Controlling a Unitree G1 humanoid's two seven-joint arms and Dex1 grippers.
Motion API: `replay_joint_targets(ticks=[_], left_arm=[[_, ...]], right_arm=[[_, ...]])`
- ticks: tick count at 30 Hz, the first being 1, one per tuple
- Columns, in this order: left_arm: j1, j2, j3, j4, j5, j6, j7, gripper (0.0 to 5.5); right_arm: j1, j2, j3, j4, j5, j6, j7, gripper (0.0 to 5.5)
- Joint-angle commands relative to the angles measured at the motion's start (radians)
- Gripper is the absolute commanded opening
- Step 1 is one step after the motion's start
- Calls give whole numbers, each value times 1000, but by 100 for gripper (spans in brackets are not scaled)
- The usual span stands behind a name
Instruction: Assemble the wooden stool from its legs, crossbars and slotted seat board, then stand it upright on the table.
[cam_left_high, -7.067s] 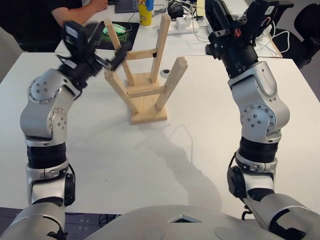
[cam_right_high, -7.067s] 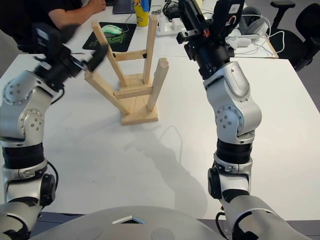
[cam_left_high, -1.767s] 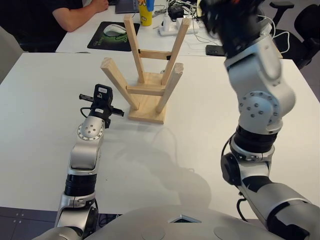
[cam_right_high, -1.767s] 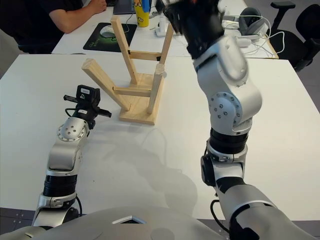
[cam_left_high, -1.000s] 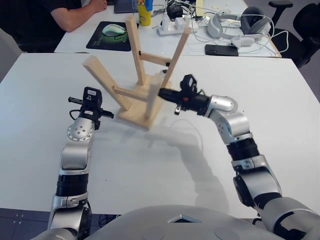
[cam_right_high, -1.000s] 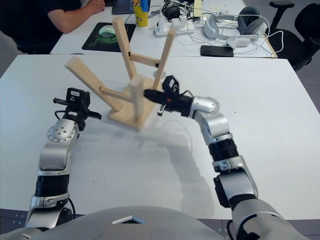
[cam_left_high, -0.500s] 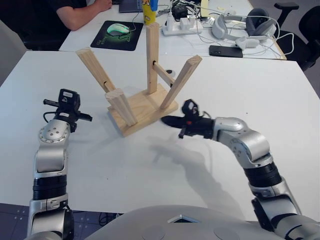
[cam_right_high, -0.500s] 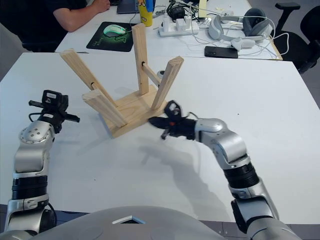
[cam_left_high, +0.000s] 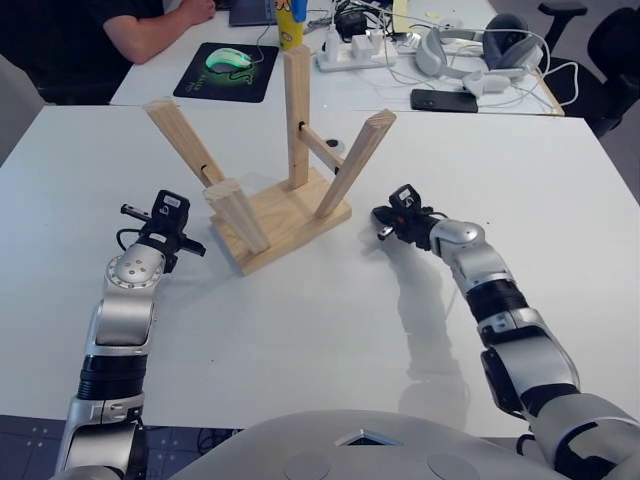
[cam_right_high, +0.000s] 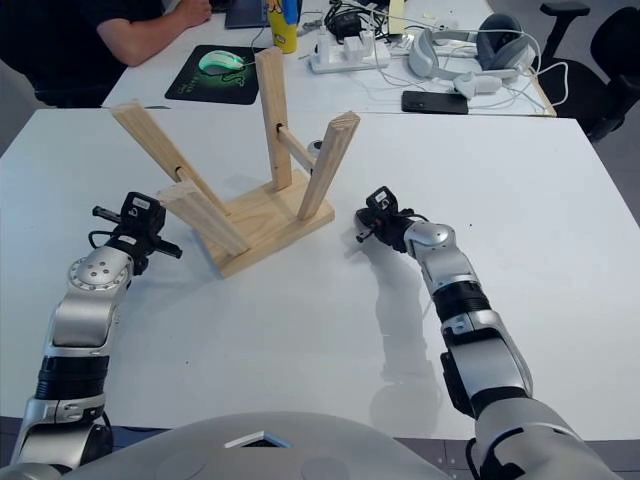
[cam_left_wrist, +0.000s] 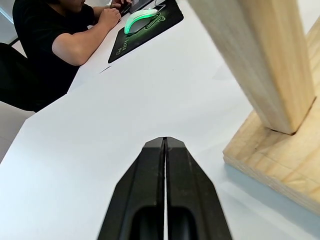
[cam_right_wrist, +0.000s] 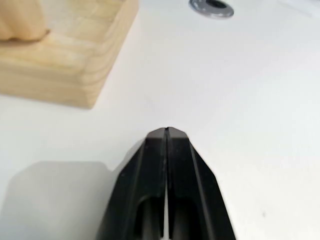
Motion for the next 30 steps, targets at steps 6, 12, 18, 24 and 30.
replay_joint_targets(ticks=[6,12,18,24,30], left_arm=[[-27,189,-143,-32,53,240,-204,4],[-17,233,-238,-116,-8,348,-360,4],[-52,204,-302,-148,-61,399,-408,4],[-88,201,-319,-112,-68,390,-408,4],[-108,203,-327,-79,-96,365,-448,4]], right_arm=[[-62,70,-14,264,-67,-182,13,0],[-81,95,-19,295,-85,-254,33,0],[-97,117,-10,323,-107,-277,60,0],[-76,146,4,310,-118,-300,138,0],[68,134,59,91,-101,-254,291,0]])
